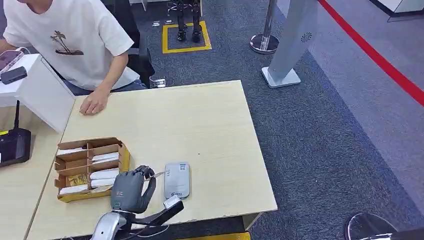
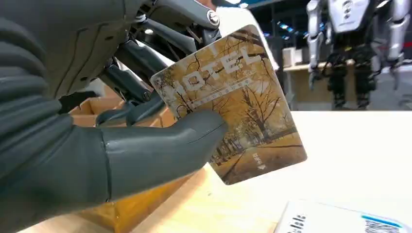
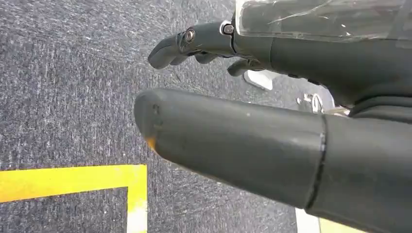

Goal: Pass the card to the sensor for recognition and then transmit it.

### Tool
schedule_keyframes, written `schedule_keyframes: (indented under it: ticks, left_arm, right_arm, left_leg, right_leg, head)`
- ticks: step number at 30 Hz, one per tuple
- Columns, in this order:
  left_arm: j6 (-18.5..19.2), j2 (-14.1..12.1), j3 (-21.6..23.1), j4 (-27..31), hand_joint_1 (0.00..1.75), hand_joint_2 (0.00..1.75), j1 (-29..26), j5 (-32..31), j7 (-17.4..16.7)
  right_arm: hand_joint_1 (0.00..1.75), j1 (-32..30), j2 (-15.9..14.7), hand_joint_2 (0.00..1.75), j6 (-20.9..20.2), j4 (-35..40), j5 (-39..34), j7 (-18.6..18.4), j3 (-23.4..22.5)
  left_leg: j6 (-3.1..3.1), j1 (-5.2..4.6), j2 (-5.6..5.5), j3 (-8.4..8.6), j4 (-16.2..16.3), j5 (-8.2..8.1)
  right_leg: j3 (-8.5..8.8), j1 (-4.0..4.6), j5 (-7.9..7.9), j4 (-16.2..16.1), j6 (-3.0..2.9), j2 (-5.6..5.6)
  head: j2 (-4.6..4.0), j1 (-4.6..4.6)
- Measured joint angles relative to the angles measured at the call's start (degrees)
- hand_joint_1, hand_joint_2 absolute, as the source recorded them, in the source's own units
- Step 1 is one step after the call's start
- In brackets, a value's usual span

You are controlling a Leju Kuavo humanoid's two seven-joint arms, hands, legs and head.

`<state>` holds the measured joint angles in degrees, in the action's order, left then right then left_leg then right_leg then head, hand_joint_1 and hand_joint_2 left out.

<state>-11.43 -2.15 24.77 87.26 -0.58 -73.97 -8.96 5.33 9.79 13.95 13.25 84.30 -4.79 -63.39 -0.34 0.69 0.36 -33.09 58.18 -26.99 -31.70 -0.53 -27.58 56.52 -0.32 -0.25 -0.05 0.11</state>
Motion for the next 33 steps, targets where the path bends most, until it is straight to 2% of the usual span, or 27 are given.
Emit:
schedule_keyframes:
  ticks: [8,17,33]
  left_arm:
    - [-0.11,3.66,-2.69,-8.19,1.75,1.75,4.0,1.14,0.63]
    - [-0.15,5.8,-3.37,-12.71,1.75,1.75,5.92,1.36,1.07]
    - [-0.46,7.2,-2.87,-14.26,1.75,1.75,6.58,0.83,4.11]
  right_arm:
    - [0.0,0.65,-0.02,0.0,-0.07,0.0,0.96,-0.57,1.27]
    - [0.0,0.8,-0.02,0.0,-0.2,0.02,1.44,-0.85,2.32]
    - [0.0,1.15,-0.02,0.0,-0.29,0.0,1.18,-0.83,2.89]
  left_leg:
    - [0.01,-0.02,-0.01,0.0,0.01,0.03]
    - [0.03,-0.01,-0.01,0.0,0.01,0.01]
    - [0.03,-0.02,-0.01,0.0,0.01,0.01]
  right_leg:
    - [0.01,0.0,0.02,0.0,0.0,0.0]
    - [0.01,0.0,0.0,0.0,0.0,0.0]
    - [0.01,0.0,0.01,0.0,0.0,0.0]
  head:
    - [0.0,0.0]
    - [0.0,0.0]
    - [0.0,0.0]
